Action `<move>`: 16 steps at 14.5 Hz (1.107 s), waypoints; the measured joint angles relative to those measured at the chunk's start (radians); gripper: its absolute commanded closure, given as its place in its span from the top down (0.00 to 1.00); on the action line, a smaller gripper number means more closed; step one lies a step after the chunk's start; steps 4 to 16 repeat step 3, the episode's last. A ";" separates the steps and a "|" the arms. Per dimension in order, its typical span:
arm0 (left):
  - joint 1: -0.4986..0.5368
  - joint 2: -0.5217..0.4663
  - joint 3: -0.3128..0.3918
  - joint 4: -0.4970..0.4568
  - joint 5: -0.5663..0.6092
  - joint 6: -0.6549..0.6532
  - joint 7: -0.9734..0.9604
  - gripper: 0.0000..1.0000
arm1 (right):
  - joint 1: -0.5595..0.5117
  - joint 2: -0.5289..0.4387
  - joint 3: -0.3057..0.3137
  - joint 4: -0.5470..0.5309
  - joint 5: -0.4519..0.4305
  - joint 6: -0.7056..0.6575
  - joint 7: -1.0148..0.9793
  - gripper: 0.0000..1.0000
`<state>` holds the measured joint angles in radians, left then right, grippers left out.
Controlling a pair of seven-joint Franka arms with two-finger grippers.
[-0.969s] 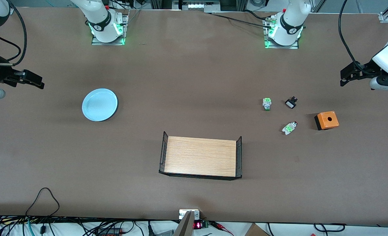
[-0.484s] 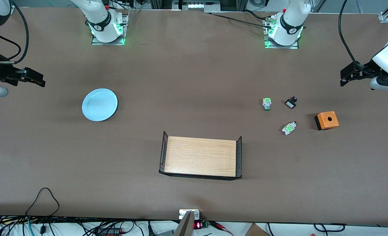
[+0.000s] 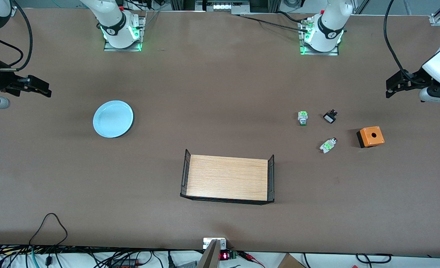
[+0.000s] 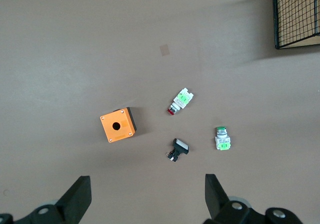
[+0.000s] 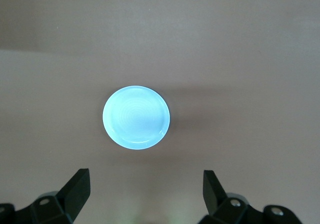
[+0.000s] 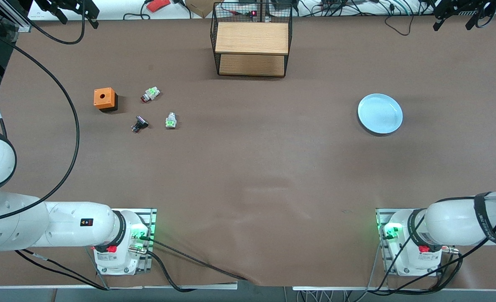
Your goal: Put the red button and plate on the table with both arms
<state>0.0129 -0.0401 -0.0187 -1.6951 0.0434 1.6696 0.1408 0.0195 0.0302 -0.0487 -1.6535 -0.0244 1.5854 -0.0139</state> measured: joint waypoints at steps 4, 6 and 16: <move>0.000 0.000 0.000 0.000 0.000 0.000 0.000 1.00 | 0.000 0.000 0.000 0.009 0.000 -0.002 0.000 1.00; 0.000 0.000 0.000 0.000 0.000 0.000 0.000 1.00 | 0.000 0.000 0.000 0.009 0.000 -0.002 0.000 1.00; 0.000 0.000 0.000 0.000 0.000 0.000 0.000 1.00 | 0.000 0.000 0.000 0.009 0.000 -0.002 0.000 1.00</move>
